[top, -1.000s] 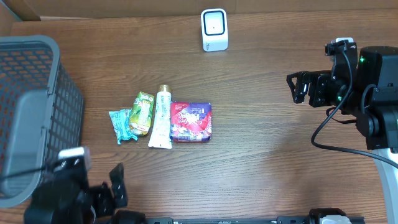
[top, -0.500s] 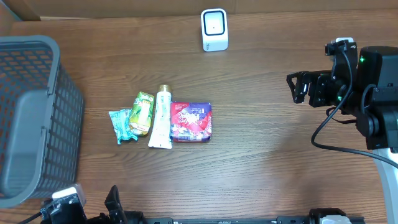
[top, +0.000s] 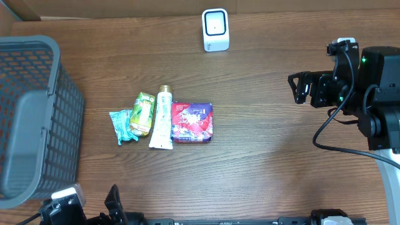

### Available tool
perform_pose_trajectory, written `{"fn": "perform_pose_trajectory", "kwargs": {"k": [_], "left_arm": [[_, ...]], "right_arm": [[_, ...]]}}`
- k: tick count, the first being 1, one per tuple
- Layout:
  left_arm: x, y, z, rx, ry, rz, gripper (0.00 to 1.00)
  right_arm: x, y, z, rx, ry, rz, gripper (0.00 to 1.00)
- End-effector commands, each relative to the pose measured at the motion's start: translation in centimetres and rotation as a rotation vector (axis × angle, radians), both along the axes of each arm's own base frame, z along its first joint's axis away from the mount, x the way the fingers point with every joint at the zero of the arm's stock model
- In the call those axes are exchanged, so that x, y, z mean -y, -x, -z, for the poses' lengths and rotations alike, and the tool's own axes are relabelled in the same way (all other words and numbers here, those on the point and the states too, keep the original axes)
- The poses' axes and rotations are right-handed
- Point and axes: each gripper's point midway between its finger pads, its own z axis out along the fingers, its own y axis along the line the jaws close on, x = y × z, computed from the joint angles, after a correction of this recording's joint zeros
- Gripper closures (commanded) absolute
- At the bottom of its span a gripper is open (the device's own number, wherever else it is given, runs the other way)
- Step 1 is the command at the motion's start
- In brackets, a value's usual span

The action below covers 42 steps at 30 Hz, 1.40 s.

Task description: Scan the item barcode

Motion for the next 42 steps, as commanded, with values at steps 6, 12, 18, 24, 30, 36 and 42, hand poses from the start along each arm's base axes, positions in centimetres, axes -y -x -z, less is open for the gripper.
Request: {"fn": "perform_pose_trajectory", "kwargs": {"k": [6, 12, 18, 24, 30, 36, 42], "left_arm": [[4.2, -3.5, -2.8, 0.149, -0.122, 0.360, 0.00], [4.9, -5.8, -1.4, 0.152, -0.134, 0.412, 0.00], [5.7, -7.7, -0.8, 0.277, -0.152, 0.454, 0.01], [5.8, -7.6, 2.0, 0.378, -0.149, 0.443, 0.00], [7.5, -9.2, 3.2, 0.461, -0.154, 0.539, 0.01], [8.4, -12.5, 4.3, 0.568, -0.171, 0.586, 0.01], [8.5, -15.0, 6.2, 0.659, -0.098, 0.550, 0.01]], "right_arm": [[-0.1, -0.1, -1.5, 0.040, -0.002, 0.001, 0.00], [-0.1, -0.1, -1.5, 0.040, -0.002, 0.001, 0.00], [-0.1, -0.1, -1.5, 0.040, -0.002, 0.001, 0.00], [-0.1, -0.1, -1.5, 0.040, -0.002, 0.001, 0.00], [-0.1, -0.1, -1.5, 0.040, -0.002, 0.001, 0.00], [-0.1, -0.1, -1.5, 0.040, -0.002, 0.001, 0.00], [-0.1, -0.1, -1.5, 0.040, -0.002, 0.001, 0.00]]}}
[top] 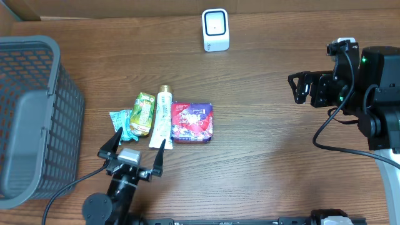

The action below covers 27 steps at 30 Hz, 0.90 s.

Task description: Scan the item barcode

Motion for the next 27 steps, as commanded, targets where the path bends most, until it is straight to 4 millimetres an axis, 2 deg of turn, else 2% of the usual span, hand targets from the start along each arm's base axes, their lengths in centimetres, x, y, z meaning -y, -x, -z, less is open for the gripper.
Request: {"fn": "perform_pose_trajectory", "kwargs": {"k": [1, 11, 16, 19, 27], "left_arm": [[0.3, -1.0, 1.7, 0.006, 0.073, 0.016, 0.00], [0.1, -2.1, 5.4, -0.024, 0.086, 0.004, 0.00], [-1.6, -2.6, 6.7, -0.055, 0.108, -0.096, 0.00], [-3.3, -2.9, 8.8, -0.123, 0.172, -0.208, 0.00], [-3.8, -2.9, 8.9, -0.128, 0.168, -0.234, 0.00]], "right_arm": [[-0.1, -0.1, -1.4, 0.039, -0.002, 0.001, 0.00], [-0.1, -0.1, -1.4, 0.039, -0.002, 0.001, 0.00], [-0.1, -0.1, -1.4, 0.040, -0.002, 0.001, 0.00], [-0.1, -0.1, -1.4, 0.040, -0.002, 0.001, 0.00], [-0.1, -0.1, -1.4, 0.039, -0.002, 0.001, 0.00]]}}
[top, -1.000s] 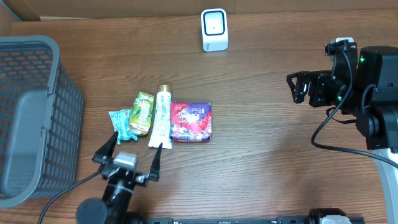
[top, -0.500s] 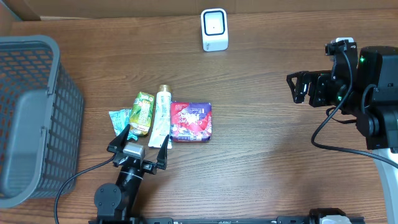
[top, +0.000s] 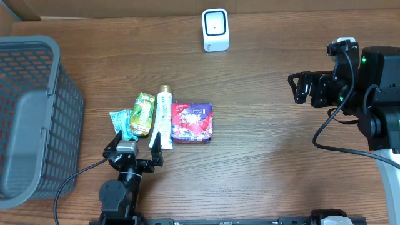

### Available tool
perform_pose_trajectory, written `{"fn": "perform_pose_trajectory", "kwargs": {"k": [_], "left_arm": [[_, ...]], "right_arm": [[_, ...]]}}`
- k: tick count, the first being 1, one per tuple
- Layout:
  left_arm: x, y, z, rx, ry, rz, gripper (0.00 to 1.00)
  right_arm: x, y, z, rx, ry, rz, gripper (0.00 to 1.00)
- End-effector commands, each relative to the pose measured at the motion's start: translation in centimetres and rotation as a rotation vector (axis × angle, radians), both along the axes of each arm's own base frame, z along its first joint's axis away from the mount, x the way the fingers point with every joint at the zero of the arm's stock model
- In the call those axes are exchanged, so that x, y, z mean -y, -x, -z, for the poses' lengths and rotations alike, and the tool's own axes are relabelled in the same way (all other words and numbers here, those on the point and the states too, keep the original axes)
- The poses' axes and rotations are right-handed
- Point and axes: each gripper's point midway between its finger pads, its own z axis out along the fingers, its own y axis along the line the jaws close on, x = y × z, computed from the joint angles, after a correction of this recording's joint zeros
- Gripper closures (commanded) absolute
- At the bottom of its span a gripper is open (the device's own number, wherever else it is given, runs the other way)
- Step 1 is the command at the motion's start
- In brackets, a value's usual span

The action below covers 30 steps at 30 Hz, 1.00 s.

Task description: Scan the item barcode

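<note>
Four items lie in a row mid-table: a teal packet point(top: 119, 125), a green pouch point(top: 142, 114), a white tube point(top: 162, 119) and a red-and-purple packet point(top: 192, 122). A white barcode scanner point(top: 215, 29) stands at the far edge. My left gripper point(top: 135, 144) is open just in front of the row. One finger is by the teal packet and the other by the tube's near end, with nothing held. My right gripper point(top: 299, 87) hangs at the right, far from the items. The overhead view does not show whether its fingers are open or shut.
A grey mesh basket point(top: 31, 112) fills the left side of the table. The right arm's body and cables point(top: 375, 94) occupy the right edge. A cardboard wall runs behind the scanner.
My left gripper has shifted slightly toward the row of items, and its fingers look less widely spread than before, though still open. The items, scanner and right arm have not moved.
At first my left arm sat at the bottom edge, barely in view. It then appeared open just in front of the teal packet and tube. Now it is a little nearer them with a narrower spread. The right arm stayed still throughout.
</note>
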Motion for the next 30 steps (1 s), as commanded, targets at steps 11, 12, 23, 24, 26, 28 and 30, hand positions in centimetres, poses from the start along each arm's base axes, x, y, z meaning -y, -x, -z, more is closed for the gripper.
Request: {"fn": "perform_pose_trajectory", "kwargs": {"k": [11, 12, 23, 24, 26, 28, 30], "left_arm": [[-0.68, -0.08, 0.45, -0.009, 0.017, -0.039, 0.01], [-0.68, -0.08, 0.44, -0.009, 0.017, -0.039, 0.01], [-0.69, -0.08, 0.45, -0.009, 0.017, -0.040, 0.01], [-0.68, -0.08, 0.45, -0.009, 0.017, -0.039, 0.01], [-0.69, -0.08, 0.43, -0.009, 0.017, -0.040, 0.00], [-0.68, -0.04, 0.17, 0.003, 0.017, -0.039, 0.00], [-0.71, 0.01, -0.12, 0.015, 0.018, -0.039, 0.00]], "right_arm": [[-0.07, -0.07, -1.44, 0.039, -0.002, 0.000, 0.00], [-0.07, -0.07, -1.44, 0.039, -0.002, 0.000, 0.00], [-0.07, -0.08, -1.45, 0.040, -0.002, 0.000, 0.00], [-0.06, -0.08, -1.45, 0.040, -0.002, 0.001, 0.00], [-0.07, -0.07, -1.44, 0.039, -0.002, 0.000, 0.00], [-0.06, -0.08, -1.45, 0.040, -0.002, 0.001, 0.00], [-0.07, -0.08, -1.45, 0.040, -0.002, 0.000, 0.00]]}}
